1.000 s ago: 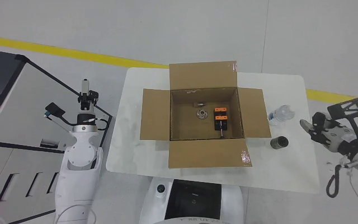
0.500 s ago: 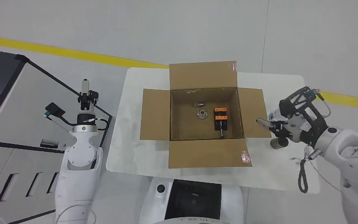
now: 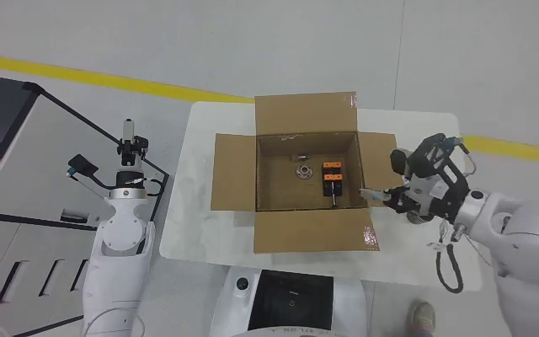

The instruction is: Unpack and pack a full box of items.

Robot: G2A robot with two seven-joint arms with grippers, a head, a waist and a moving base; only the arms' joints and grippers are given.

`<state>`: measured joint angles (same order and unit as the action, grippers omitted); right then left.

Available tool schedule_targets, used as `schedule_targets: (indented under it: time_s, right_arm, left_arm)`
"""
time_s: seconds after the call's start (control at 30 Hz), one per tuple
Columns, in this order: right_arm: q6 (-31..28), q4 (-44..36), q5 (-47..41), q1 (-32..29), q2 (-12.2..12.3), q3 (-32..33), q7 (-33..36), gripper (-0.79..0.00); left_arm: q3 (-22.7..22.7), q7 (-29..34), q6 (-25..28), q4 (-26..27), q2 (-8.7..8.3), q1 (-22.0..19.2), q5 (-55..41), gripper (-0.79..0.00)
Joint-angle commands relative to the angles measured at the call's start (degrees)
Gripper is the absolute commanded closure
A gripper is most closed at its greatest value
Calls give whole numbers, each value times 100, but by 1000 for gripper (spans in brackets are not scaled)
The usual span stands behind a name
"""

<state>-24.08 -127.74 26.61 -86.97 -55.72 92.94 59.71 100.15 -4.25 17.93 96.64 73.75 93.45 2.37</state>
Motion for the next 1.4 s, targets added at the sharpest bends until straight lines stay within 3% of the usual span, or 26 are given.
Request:
schedule_targets:
  time_s: [0.0, 0.07, 0.2, 0.27, 0.33, 0.37, 0.4, 0.57, 0.67, 0.7, 0.73, 1.07, 1.37]
  right_arm:
    - [-70, 406, 172, 532, -40, -914, -57, -631]
    - [-1, 859, 443, 1146, -118, -1726, -125, -625]
    - [243, 2138, 1188, 2331, -366, -3106, -618, -539]
    - [332, 2820, 1287, 2815, -526, -3686, -950, -459]
    - [376, 3415, 1421, 3215, -682, -4183, -1170, -505]
    - [390, 3614, 1339, 3364, -757, -4376, -1247, -606]
    - [397, 3696, 1288, 3466, -795, -4460, -1245, -686]
    - [397, 3696, 1288, 3466, -795, -4460, -1245, -686]
    - [370, 3782, 1313, 3431, -793, -4474, -1214, -499]
    - [338, 3944, 1382, 3467, -805, -4528, -1169, -502]
    - [342, 4161, 1428, 3522, -835, -4631, -1102, -403]
    - [575, 6414, 1205, 4567, -1568, -5923, -1160, -351]
    - [801, 7566, 1124, 5164, -2126, -6418, -1227, -354]
  left_arm:
    - [0, 0, 0, 0, 0, 0, 0, -785]
    - [0, 0, 0, 0, 0, 0, 0, -785]
    - [0, 0, 0, 0, 0, 0, 0, -785]
    - [0, 0, 0, 0, 0, 0, 0, -785]
    - [0, 0, 0, 0, 0, 0, 0, -785]
    - [0, 0, 0, 0, 0, 0, 0, -785]
    - [0, 0, 0, 0, 0, 0, 0, -785]
    - [0, 0, 0, 0, 0, 0, 0, -785]
    - [0, 0, 0, 0, 0, 0, 0, -785]
    - [0, 0, 0, 0, 0, 0, 0, -785]
    - [0, 0, 0, 0, 0, 0, 0, -785]
    - [0, 0, 0, 0, 0, 0, 0, -785]
    - [0, 0, 0, 0, 0, 0, 0, -785]
